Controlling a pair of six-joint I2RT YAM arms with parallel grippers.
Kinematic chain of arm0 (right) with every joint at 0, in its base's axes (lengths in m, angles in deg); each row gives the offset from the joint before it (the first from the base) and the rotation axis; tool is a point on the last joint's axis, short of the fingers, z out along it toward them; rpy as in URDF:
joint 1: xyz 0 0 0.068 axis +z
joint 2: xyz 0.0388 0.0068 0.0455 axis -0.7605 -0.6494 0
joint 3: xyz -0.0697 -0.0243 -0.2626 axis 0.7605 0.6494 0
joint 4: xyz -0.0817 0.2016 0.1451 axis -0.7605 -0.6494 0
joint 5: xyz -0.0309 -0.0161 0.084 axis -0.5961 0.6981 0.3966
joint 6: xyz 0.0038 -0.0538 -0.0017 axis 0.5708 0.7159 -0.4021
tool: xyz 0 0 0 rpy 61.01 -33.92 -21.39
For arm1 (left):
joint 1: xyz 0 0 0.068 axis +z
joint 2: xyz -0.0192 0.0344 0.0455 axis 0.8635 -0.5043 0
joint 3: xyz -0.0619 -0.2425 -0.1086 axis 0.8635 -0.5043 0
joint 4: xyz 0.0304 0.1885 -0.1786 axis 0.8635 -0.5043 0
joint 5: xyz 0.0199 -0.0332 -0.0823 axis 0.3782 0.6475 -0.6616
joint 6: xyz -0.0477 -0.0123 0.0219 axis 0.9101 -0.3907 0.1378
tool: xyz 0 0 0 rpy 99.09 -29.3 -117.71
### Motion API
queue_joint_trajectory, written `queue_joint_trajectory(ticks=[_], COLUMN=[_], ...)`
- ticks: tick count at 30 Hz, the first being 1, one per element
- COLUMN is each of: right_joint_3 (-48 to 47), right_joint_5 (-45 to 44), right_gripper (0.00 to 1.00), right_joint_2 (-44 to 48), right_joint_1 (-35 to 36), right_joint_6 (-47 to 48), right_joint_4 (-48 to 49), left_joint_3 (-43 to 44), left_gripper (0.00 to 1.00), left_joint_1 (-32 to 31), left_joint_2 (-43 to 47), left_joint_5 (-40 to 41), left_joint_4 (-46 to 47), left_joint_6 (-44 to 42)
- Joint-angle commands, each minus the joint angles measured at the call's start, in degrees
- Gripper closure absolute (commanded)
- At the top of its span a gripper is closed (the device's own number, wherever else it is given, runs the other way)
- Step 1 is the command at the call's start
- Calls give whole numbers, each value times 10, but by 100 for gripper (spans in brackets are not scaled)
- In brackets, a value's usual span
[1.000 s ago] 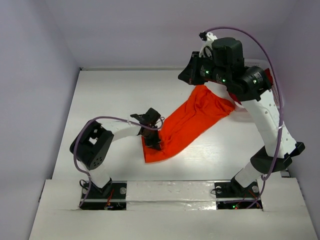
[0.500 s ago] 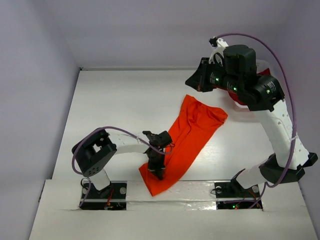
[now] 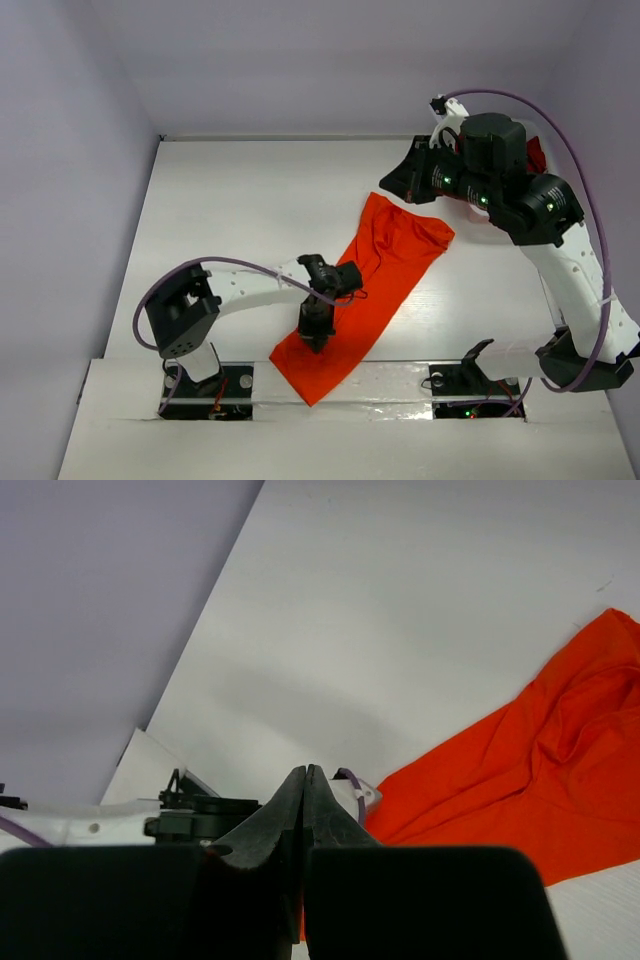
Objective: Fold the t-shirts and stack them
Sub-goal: Rotate the tshirt 90 degrees
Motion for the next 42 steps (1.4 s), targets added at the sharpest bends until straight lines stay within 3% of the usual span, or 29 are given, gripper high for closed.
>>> queue_joint_trajectory(ticks=[1, 5, 8, 13, 19, 23, 37, 42], right_joint_3=[1, -9, -21, -48, -74, -71, -27, -33], right_joint_5=[7, 4, -5, -35, -63, -95, -88, -86], right_gripper=[100, 100, 100, 100, 100, 100, 100, 100], right_joint_2=[10, 7, -1, -13, -23, -22, -37, -48], right_joint_1=[-3, -3, -3, -3, -3, -3, -30, -36], right_joint_6=[-11, -15, -17, -19, -24, -30, -36, -33], right_joint_4=[41, 33, 23, 0, -40, -54, -35, -42], left_joint_3=[103, 224, 266, 322, 460, 588, 588, 628], left_gripper=[100, 100, 100, 100, 100, 100, 100, 100], left_joint_1=[0, 14, 53, 90, 122, 129, 158, 158], left_joint_2=[30, 24, -1, -79, -221, -292, -328, -371], left_joint_5=[104, 154, 193, 219, 177, 128, -58, -106], left_joint_4=[-122, -143, -137, -21, 94, 120, 263, 284], left_joint_6=[7, -15, -55, -155, -265, -307, -331, -323])
